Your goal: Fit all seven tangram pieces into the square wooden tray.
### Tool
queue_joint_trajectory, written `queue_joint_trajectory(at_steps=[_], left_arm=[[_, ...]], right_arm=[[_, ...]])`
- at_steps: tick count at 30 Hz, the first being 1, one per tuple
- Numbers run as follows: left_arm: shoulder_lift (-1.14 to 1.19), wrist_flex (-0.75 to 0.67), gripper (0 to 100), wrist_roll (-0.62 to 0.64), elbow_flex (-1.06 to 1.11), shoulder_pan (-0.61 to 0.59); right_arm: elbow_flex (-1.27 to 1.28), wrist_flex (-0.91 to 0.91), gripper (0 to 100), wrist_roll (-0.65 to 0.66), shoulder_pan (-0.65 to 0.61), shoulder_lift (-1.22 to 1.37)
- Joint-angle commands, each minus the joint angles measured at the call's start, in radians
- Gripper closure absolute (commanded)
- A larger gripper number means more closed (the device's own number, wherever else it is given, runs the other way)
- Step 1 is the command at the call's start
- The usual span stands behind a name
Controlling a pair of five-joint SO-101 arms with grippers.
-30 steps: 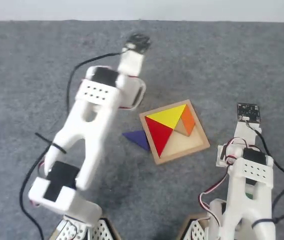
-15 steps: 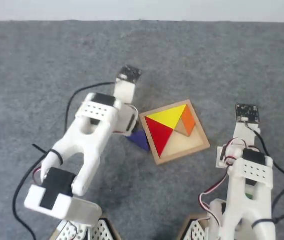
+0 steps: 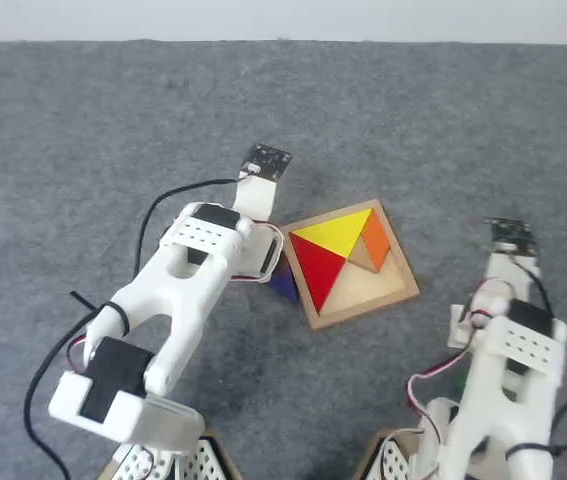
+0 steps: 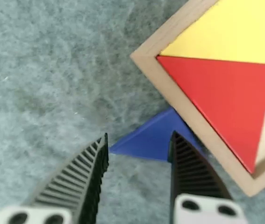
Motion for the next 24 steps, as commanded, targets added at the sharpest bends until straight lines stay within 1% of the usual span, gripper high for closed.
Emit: queue_joint_trajectory(at_steps=[1, 3, 5, 9, 11, 16, 20, 24], left_arm=[[-0.054, -0.020, 79, 0.009, -0.005, -0.015], [-0.054, -0.020, 79, 0.009, -0.005, -0.012], [-0.054, -0.020, 79, 0.009, -0.005, -0.014], [-0.054, -0.020, 79, 0.009, -0.007, -0.015], [-0.054, -0.020, 79, 0.008, -0.008, -0.015], [-0.054, -0.020, 79, 0.008, -0.010, -0.015], [-0.054, -0.020, 79, 0.008, -0.012, -0.015], [-0.054, -0.020, 79, 0.008, -0.012, -0.015]], right_arm=[[-0.061, 0.085, 88.1, 0.089, 0.102, -0.019], [-0.058, 0.113, 88.0, 0.115, 0.127, -0.019], [-0.060, 0.125, 85.9, 0.123, 0.170, -0.019], [-0.020, 0.179, 76.5, 0.233, 0.180, -0.018], [-0.009, 0.189, 73.4, 0.259, 0.196, -0.018], [0.008, 0.223, 74.5, 0.358, 0.202, -0.012], [0.011, 0.219, 74.7, 0.460, 0.203, 0.090], [-0.005, 0.153, 74.9, 0.465, 0.202, 0.239]])
